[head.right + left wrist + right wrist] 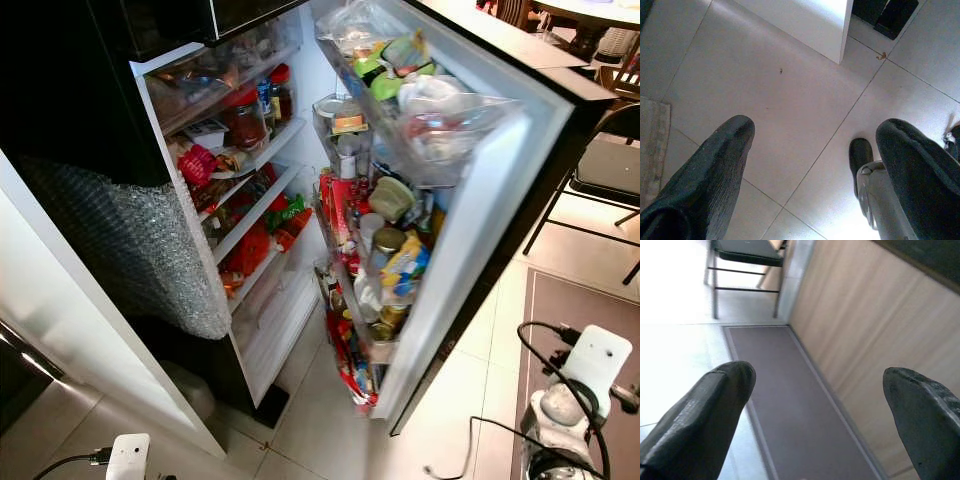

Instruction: Restocking fridge

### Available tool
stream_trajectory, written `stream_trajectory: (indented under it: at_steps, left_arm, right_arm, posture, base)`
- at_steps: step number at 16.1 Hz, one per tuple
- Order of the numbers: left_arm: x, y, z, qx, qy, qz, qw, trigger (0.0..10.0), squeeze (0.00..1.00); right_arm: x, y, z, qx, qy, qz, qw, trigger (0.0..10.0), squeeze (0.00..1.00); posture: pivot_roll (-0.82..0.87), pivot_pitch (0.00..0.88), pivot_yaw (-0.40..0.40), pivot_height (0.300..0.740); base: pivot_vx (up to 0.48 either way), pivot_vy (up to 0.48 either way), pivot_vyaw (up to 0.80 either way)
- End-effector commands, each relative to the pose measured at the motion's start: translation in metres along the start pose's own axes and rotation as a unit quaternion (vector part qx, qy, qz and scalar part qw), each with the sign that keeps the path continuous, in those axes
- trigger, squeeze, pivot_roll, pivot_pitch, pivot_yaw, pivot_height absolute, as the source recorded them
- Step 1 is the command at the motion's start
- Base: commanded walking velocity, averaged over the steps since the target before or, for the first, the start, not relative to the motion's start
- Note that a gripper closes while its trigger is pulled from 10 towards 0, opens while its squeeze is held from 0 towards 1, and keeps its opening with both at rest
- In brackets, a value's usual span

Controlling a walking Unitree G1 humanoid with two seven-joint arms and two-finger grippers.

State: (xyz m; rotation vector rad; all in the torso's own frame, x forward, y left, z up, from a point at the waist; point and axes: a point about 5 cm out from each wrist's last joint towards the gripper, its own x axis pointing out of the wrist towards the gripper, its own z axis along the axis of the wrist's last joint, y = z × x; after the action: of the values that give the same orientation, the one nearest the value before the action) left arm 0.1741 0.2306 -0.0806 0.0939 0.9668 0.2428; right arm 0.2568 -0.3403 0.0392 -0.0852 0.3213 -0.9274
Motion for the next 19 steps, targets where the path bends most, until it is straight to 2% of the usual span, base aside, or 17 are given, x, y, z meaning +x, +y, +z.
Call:
stream_trajectory:
  at_steps: [1,5,6,8,9,11,12,13,16,19]
  left_arm:
    - [-0.001,0.001,-0.004,0.009,0.007,-0.003,1.0,10.0,0.0]
    - [-0.001,0.001,-0.005,0.014,0.007,-0.005,1.0,10.0,0.0]
    - [-0.001,0.001,-0.006,0.015,0.008,-0.005,1.0,10.0,0.0]
    - [-0.001,0.002,-0.007,0.018,0.008,-0.005,1.0,10.0,0.0]
    - [-0.001,0.002,-0.007,0.018,0.008,-0.005,1.0,10.0,0.0]
    - [-0.001,0.002,-0.007,0.021,0.009,-0.006,1.0,10.0,0.0]
    - [-0.001,0.002,-0.008,0.025,0.009,-0.008,1.0,10.0,0.0]
    - [-0.001,0.002,-0.008,0.027,0.009,-0.01,1.0,10.0,0.0]
    - [-0.001,0.002,-0.007,0.029,0.008,-0.01,0.999,10.0,0.0]
    - [-0.001,0.002,-0.007,0.031,0.008,-0.01,0.999,10.0,0.0]
  right_arm:
    - [0.004,0.003,0.01,0.015,-0.006,0.017,1.0,10.0,0.0]
    - [0.004,0.026,0.037,0.041,-0.053,0.089,0.994,10.0,0.0]
    - [0.003,0.033,0.046,0.075,-0.065,0.115,0.988,10.0,0.0]
    - [0.001,0.041,0.057,0.098,-0.087,0.157,0.979,10.0,0.0]
    - [0.001,0.041,0.057,0.098,-0.087,0.157,0.979,10.0,0.0]
    - [-0.001,0.05,0.072,0.093,-0.123,0.208,0.966,10.0,0.0]
    - [-0.004,0.057,0.081,0.119,-0.133,0.248,0.952,10.0,0.0]
    - [-0.009,0.068,0.085,0.125,-0.135,0.297,0.937,10.0,0.0]
    - [-0.02,0.088,0.09,0.11,-0.141,0.381,0.907,10.0,0.0]
    - [-0.037,0.112,0.105,0.091,-0.166,0.45,0.873,10.0,0.0]
  posture:
    - [-0.08,0.0,-0.01,0.74]
    - [-0.08,0.0,-0.01,0.74]
    - [-0.08,0.0,-0.008,0.74]
    - [-0.09,0.0,-0.004,0.74]
    - [-0.09,0.0,-0.004,0.74]
    - [-0.08,0.0,-0.004,0.74]
    - [-0.09,0.0,0.0,0.74]
    - [-0.09,0.0,0.001,0.74]
    - [-0.09,0.0,0.001,0.74]
    - [-0.09,0.0,0.0,0.74]
  base:
    - [0.0,0.0,0.0]
    - [0.0,0.0,0.0]
    - [0.0,0.0,0.0]
    - [0.0,0.0,0.0]
    - [0.0,0.0,0.0]
    - [0.0,0.0,0.0]
    - [0.0,0.0,0.0]
    - [0.0,0.0,0.0]
    - [0.0,0.0,0.0]
    - [0.0,0.0,0.0]
